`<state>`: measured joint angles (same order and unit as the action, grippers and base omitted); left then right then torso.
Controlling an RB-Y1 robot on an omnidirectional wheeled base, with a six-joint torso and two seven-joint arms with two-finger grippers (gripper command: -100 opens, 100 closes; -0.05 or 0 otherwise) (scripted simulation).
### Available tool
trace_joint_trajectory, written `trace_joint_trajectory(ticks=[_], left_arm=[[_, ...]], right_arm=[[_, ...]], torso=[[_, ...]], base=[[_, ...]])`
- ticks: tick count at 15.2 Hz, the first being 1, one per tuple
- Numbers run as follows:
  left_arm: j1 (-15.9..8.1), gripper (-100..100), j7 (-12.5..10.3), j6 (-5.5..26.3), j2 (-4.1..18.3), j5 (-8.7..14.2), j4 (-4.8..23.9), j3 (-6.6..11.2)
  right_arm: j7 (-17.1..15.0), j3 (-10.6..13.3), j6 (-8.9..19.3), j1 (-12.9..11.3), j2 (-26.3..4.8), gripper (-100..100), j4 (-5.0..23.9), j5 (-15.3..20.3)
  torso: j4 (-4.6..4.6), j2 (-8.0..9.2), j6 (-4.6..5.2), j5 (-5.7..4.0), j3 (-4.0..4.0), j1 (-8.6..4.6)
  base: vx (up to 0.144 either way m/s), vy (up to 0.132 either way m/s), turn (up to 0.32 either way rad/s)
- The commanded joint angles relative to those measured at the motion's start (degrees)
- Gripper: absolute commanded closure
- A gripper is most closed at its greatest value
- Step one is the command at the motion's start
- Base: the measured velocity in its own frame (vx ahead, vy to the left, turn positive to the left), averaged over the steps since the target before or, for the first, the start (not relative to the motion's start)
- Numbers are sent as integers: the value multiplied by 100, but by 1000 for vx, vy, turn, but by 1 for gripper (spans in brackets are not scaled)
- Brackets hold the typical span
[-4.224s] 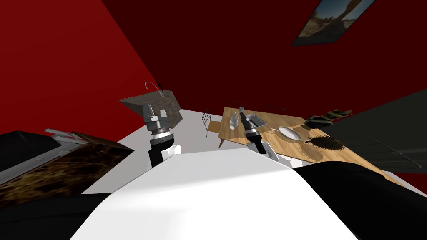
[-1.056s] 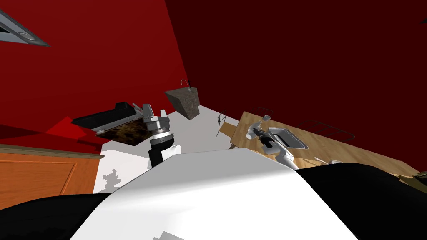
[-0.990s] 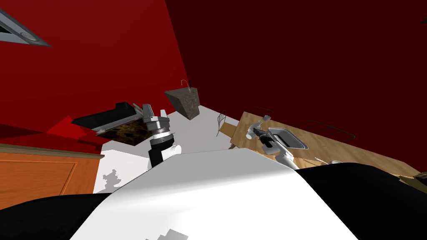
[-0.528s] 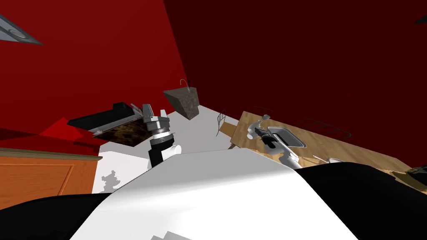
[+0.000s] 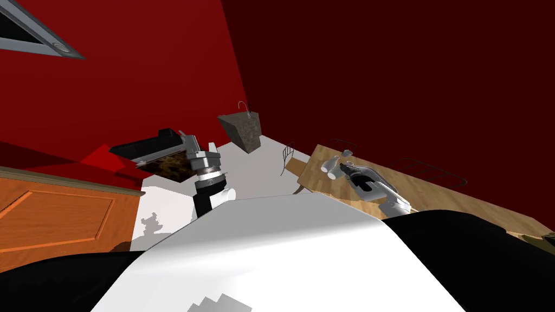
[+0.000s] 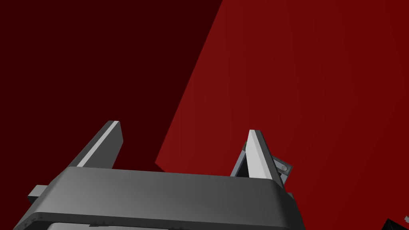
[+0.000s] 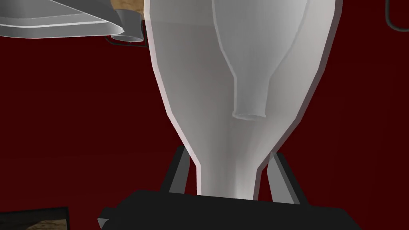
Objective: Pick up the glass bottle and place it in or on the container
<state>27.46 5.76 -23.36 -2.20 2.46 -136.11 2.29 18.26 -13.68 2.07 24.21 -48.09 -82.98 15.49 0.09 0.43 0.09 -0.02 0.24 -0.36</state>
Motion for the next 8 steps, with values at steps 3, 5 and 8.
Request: trace_joint_trajectory(ticks=[3, 5, 8], left_arm=[[0, 0, 0, 0, 0, 0, 0, 0], [0, 0, 0, 0, 0, 0, 0, 0], [0, 0, 0, 0, 0, 0, 0, 0]], right_arm=[[-261, -75, 179, 117, -461, 100, -64, -263], [-347, -105, 242, 176, -622, 100, -97, -355], [-523, -163, 377, 298, -950, 100, -163, -545]], torso=[[1, -1, 1, 0, 1, -1], [4, 11, -1, 2, 7, -2], [6, 12, -1, 5, 9, -1]], base=[[-84, -76, 81], [-125, -86, 113], [-95, -85, 95]])
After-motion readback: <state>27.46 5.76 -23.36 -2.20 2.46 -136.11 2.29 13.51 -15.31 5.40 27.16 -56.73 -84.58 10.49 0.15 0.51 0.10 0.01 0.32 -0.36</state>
